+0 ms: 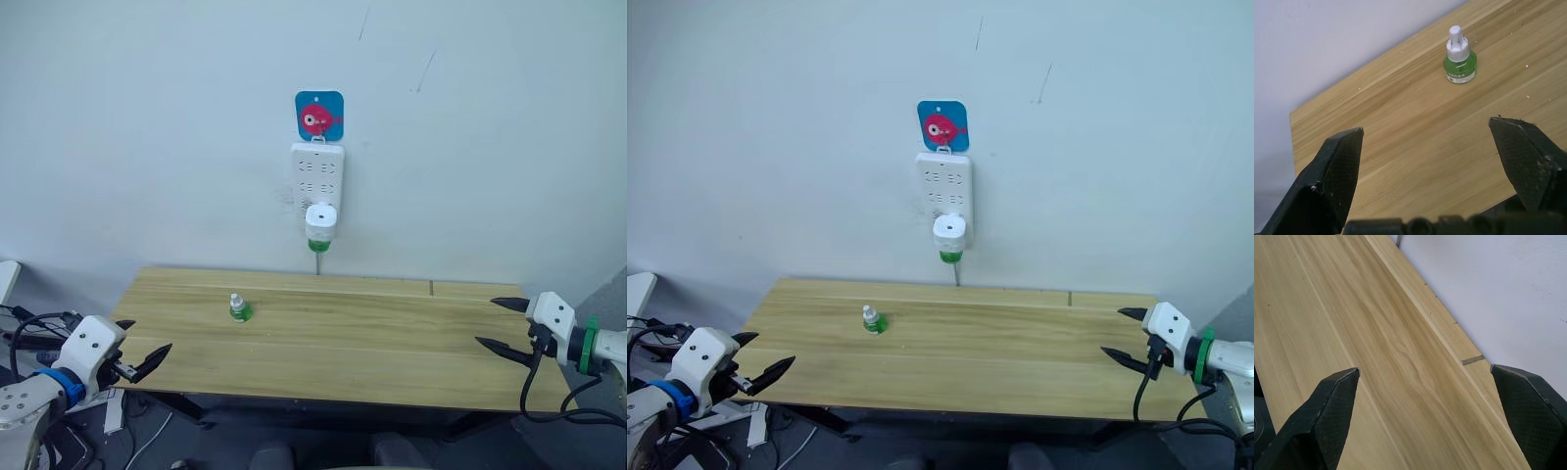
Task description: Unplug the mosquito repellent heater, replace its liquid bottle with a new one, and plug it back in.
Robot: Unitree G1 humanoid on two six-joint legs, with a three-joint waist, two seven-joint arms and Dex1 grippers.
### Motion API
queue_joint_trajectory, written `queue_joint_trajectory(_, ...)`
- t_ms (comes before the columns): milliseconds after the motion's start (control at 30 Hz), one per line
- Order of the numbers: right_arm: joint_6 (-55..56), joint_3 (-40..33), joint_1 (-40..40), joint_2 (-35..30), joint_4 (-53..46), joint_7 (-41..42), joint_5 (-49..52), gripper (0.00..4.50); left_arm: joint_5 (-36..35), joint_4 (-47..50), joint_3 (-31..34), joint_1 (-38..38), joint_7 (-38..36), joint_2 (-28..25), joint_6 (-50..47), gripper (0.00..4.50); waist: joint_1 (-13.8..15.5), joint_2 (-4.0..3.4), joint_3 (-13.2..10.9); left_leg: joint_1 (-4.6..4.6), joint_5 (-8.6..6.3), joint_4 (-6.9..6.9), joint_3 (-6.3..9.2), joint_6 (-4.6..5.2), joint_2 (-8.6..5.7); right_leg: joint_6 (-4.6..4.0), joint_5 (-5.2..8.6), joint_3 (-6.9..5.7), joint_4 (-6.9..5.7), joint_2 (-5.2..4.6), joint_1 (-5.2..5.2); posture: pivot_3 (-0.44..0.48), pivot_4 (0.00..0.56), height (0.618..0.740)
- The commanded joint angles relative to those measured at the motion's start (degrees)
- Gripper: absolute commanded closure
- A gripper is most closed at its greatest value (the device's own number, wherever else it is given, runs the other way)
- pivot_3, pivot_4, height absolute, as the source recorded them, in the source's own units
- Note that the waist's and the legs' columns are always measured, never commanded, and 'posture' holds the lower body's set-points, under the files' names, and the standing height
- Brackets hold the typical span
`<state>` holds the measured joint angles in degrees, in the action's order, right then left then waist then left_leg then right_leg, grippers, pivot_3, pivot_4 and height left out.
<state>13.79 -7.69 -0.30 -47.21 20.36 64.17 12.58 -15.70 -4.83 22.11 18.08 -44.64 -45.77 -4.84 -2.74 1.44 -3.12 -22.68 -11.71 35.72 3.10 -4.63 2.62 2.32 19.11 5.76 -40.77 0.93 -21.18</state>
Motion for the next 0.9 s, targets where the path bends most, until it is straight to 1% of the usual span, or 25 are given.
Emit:
queue_joint_trajectory(33, 1.0, -0.6, -0.6, -0.5, -1.0, 0.3, 0.3, 0.03, -1.8, 2.5, 1.3, -0.8, -1.4, -0.1, -0.8, 0.00, 0.0, 0.00, 0.0, 0.00, 0.00, 0.00, 0.00, 0.00, 0.00, 0.00, 0.00, 0.00, 0.00, 0.00, 0.00, 0.032, 0.025, 0.725)
queue_joint_trajectory(467, -2.2, -3.2, 3.1, -2.1, -5.9, -1.3, 1.2, 0.03, -6.6, 2.6, 1.7, -5.0, -10.0, -0.1, -0.1, 0.00, -0.2, -0.05, -0.1, 0.01, -0.01, 0.01, -0.01, -0.01, 0.00, -0.01, 0.01, 0.01, 0.00, 0.00, 0.00, -0.005, 0.027, 0.725)
queue_joint_trajectory(633, -3.3, -4.7, 5.2, -2.9, -8.0, -1.4, 1.6, 0.03, -5.1, 1.1, 0.0, -6.6, -10.6, -0.9, -1.3, 0.00, -0.4, -0.06, -0.1, 0.01, -0.01, 0.01, -0.02, -0.01, 0.00, -0.01, 0.01, 0.01, 0.00, 0.00, 0.00, -0.021, 0.031, 0.725)
queue_joint_trajectory(767, -4.7, -5.6, 6.7, -3.0, -10.5, -2.0, 2.0, 0.03, -3.8, 0.5, -1.2, -7.8, -11.3, -0.8, 0.1, 0.00, -0.6, -0.07, -0.2, 0.01, -0.01, 0.01, -0.02, -0.01, 0.00, -0.02, 0.02, 0.02, 0.00, 0.01, 0.00, -0.035, 0.034, 0.725)
queue_joint_trajectory(833, -5.5, -5.8, 7.2, -3.0, -11.8, -2.3, 2.2, 0.03, -4.0, -0.4, -1.1, -8.9, -11.7, -0.5, 0.9, 0.00, -0.6, -0.06, -0.2, 0.01, -0.01, 0.02, -0.03, -0.01, 0.00, -0.04, 0.04, 0.04, 0.00, 0.00, 0.01, -0.040, 0.037, 0.725)
queue_joint_trajectory(900, -6.5, -6.0, 7.8, -2.7, -13.5, -2.8, 2.3, 0.03, -5.1, -1.4, -0.7, -10.2, -11.8, -0.6, -0.9, 0.00, -0.6, -0.03, -0.3, 0.01, -0.01, 0.02, -0.02, -0.01, 0.00, -0.05, 0.04, 0.02, 0.00, 0.00, 0.00, -0.045, 0.042, 0.725)
